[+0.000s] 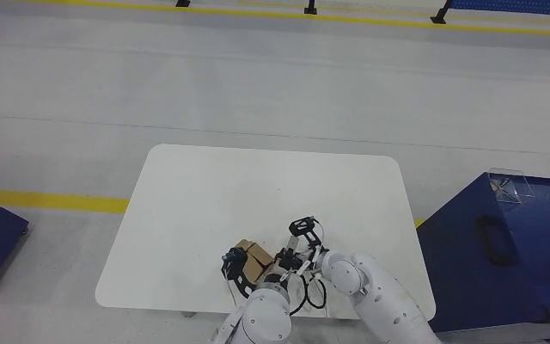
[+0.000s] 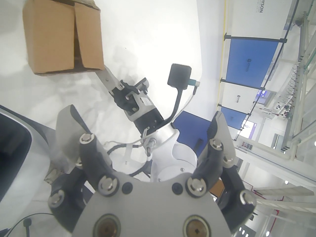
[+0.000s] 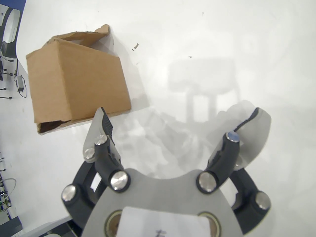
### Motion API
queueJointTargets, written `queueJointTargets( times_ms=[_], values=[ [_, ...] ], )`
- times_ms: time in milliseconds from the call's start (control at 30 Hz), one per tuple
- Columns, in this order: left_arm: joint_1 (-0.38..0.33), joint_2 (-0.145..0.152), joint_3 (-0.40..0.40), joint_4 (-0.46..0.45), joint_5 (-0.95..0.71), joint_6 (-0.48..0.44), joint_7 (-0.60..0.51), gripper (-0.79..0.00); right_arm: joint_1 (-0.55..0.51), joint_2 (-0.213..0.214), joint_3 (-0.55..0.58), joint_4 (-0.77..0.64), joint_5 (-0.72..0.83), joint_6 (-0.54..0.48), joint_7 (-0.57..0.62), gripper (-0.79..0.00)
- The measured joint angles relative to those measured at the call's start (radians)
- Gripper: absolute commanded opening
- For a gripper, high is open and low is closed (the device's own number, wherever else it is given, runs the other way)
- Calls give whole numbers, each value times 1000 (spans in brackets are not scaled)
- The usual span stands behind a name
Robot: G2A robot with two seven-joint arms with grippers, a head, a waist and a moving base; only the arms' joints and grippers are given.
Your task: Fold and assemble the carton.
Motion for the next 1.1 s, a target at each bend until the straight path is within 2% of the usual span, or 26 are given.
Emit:
queueJointTargets(
  times_ms=[167, 300, 500, 667, 767, 800, 900, 1100],
  values=[
    [0, 7, 11, 5, -39, -16, 39, 0, 59, -30, -52, 76, 8, 23, -85, 0],
    [9, 16, 8, -12, -67, -47, 71, 0, 71, -32, -30, 58, 12, -27, -188, 0],
    [30, 40, 9, -33, -97, -177, 90, 0, -30, 4, 78, -58, -121, -129, -482, 0],
    [24, 61, 34, -25, -108, -264, 91, 0, -103, 23, 146, -118, -207, -184, -670, 0],
    [31, 64, 24, -46, -138, -313, 149, 0, -138, 29, 165, -133, -261, -214, -768, 0],
    [45, 60, 5, -63, -148, -355, 212, 0, -148, 29, 170, -137, -256, -225, -797, 0],
    [54, 58, -4, -65, -126, -401, 349, 0, -150, 29, 172, -137, -247, -227, -803, 0],
    [53, 58, -3, -63, -125, -382, 335, 0, -149, 29, 171, -137, -248, -226, -801, 0]
  ],
)
